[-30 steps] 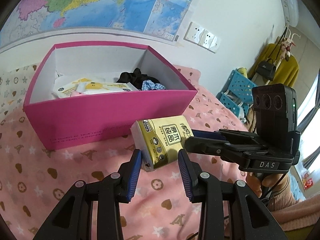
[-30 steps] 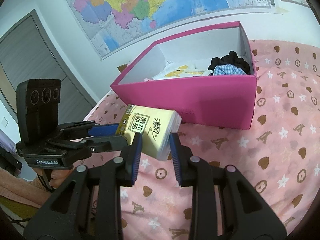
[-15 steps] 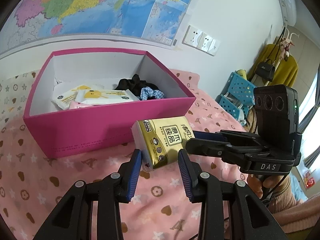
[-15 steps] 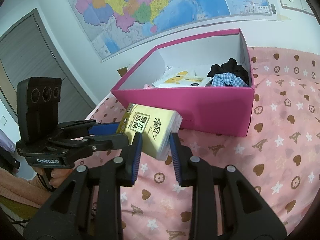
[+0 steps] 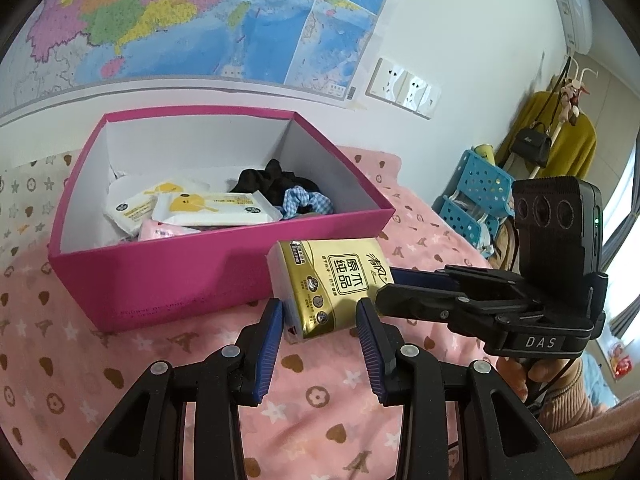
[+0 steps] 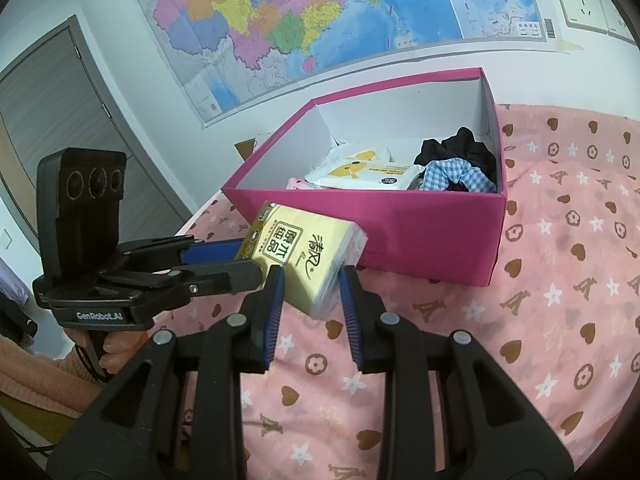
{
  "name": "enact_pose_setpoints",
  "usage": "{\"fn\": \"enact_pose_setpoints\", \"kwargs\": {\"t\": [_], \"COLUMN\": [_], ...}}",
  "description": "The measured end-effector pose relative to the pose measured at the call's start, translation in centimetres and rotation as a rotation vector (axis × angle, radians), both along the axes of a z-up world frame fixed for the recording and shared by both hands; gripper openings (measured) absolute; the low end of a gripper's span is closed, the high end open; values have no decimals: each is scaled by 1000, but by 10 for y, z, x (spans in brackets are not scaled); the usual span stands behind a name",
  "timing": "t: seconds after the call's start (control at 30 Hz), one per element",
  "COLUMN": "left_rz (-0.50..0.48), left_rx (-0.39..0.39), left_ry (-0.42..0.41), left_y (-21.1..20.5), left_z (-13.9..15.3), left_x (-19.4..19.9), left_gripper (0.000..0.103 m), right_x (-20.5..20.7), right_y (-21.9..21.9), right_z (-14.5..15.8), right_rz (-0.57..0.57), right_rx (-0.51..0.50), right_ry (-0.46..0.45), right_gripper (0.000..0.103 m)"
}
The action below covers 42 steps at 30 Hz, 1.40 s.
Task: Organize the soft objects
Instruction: 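Lift the tissue pack and hold it beside the box wall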
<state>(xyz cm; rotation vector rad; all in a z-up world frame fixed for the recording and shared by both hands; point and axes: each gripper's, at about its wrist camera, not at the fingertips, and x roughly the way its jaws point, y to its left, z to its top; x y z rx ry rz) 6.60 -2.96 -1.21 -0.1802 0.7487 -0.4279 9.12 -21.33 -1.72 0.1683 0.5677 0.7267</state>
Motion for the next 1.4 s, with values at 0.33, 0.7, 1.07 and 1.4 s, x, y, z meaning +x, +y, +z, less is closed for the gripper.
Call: {"fn": "enact_pose_setpoints", "kwargs": {"t": [0.33, 0.7, 1.07, 1.4], "left_rz": [1, 4, 4, 5], "left_rx": [-3, -3, -4, -8], "left_ry": [-10, -19, -21, -27], "left_y": [-1, -1, -1, 0], "left_z": [2, 5, 6, 8], "left_x": [2, 4, 7, 9], "left_gripper": [37, 37, 37, 37], "right_x": [0, 2, 2, 2], "right_y": [-1, -2, -2, -3], "right_z": [4, 8, 12, 15], "right_rz": [-4, -2, 0, -2], "right_rx": [-1, -1, -1, -2], "right_ry": [-15, -23, -43, -55], "right_gripper": [32, 32, 32, 32]}}
